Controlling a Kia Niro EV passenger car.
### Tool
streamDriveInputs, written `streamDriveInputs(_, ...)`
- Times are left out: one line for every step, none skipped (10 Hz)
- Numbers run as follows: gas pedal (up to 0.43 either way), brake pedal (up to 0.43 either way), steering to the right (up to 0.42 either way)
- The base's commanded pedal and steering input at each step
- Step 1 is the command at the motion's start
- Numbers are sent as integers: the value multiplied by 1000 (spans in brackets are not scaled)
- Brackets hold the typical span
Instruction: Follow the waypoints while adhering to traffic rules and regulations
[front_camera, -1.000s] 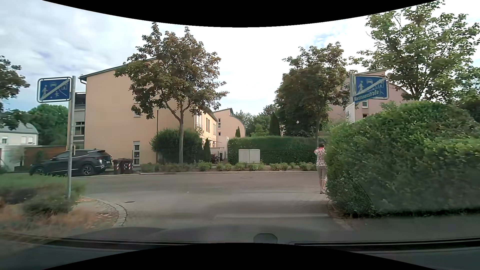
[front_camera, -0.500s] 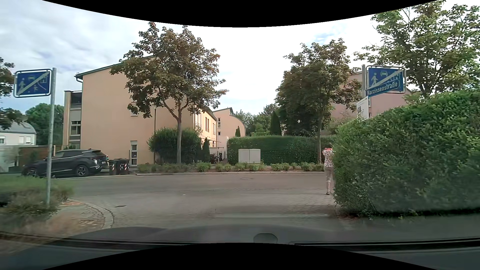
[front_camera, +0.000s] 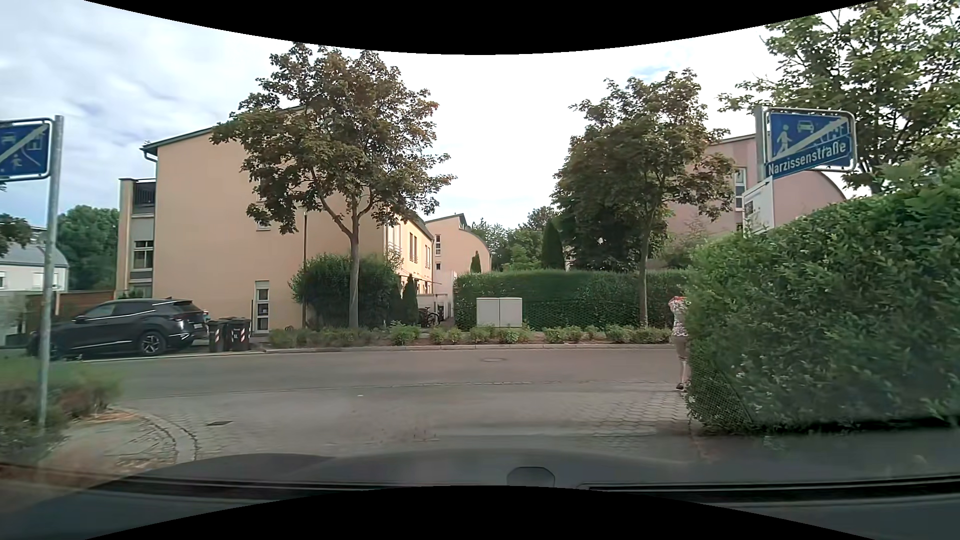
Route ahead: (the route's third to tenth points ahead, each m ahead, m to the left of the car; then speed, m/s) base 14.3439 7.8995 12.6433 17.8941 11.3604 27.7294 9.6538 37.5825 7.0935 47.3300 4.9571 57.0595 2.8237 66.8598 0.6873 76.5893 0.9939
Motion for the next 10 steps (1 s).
streamDriveInputs(0,55,-8)
streamDriveInputs(0,61,-8)
streamDriveInputs(0,73,-8)
streamDriveInputs(0,73,-8)
streamDriveInputs(0,73,-7)
streamDriveInputs(0,73,-7)
streamDriveInputs(0,73,-7)
streamDriveInputs(0,73,-7)
streamDriveInputs(0,73,-7)
streamDriveInputs(0,73,-8)
